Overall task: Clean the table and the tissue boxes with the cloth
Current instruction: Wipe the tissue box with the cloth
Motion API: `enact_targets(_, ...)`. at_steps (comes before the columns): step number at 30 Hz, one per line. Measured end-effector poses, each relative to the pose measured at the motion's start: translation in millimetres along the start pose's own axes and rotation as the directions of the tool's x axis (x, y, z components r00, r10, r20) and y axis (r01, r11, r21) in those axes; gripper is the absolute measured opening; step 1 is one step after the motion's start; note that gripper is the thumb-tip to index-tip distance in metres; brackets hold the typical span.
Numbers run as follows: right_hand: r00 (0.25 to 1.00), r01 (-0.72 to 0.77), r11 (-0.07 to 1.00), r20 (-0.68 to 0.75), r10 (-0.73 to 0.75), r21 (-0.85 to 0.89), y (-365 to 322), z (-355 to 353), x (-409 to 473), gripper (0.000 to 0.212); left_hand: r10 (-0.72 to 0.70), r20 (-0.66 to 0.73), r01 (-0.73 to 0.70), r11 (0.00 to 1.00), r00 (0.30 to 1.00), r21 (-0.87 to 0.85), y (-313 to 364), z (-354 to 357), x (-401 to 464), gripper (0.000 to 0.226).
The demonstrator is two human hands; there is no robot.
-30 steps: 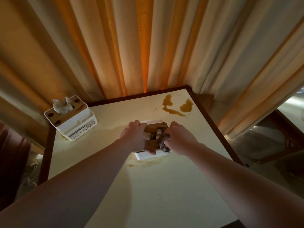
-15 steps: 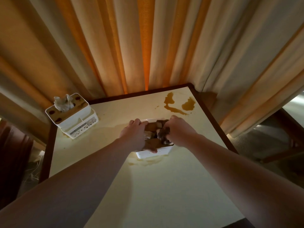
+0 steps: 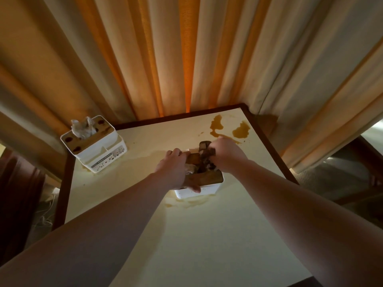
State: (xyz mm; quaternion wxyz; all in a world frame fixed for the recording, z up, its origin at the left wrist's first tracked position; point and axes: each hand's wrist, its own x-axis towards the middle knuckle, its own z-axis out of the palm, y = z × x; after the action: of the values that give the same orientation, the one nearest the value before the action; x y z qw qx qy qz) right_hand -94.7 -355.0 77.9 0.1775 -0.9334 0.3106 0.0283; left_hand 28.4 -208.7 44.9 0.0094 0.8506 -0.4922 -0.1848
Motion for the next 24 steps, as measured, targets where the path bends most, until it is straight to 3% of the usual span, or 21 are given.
enact_targets(6,0.999,0.003,1.0,0.032,-0.004,0.006,0.7,-5.2,-1.3,0.022,0.005,-0.001,-0.005,0.998,1.0,0.056,0.0,-0.2,0.4,0.146)
enact_targets(15,0.991,0.039,0.999,0.127,-0.037,-0.008,17.3,7.4,-68.6,0.011,-0.026,0.02,0.027,0.999,0.999,-0.038,4.0,-0.8,-3.8,0.153)
enact_targets(24,1.0,-0.003,1.0,-0.016,0.004,0.004,2.5,1.8,-3.3,0.02,-0.011,0.001,0.011,0.999,1.0,0.042,1.0,1.1,-0.9,0.147)
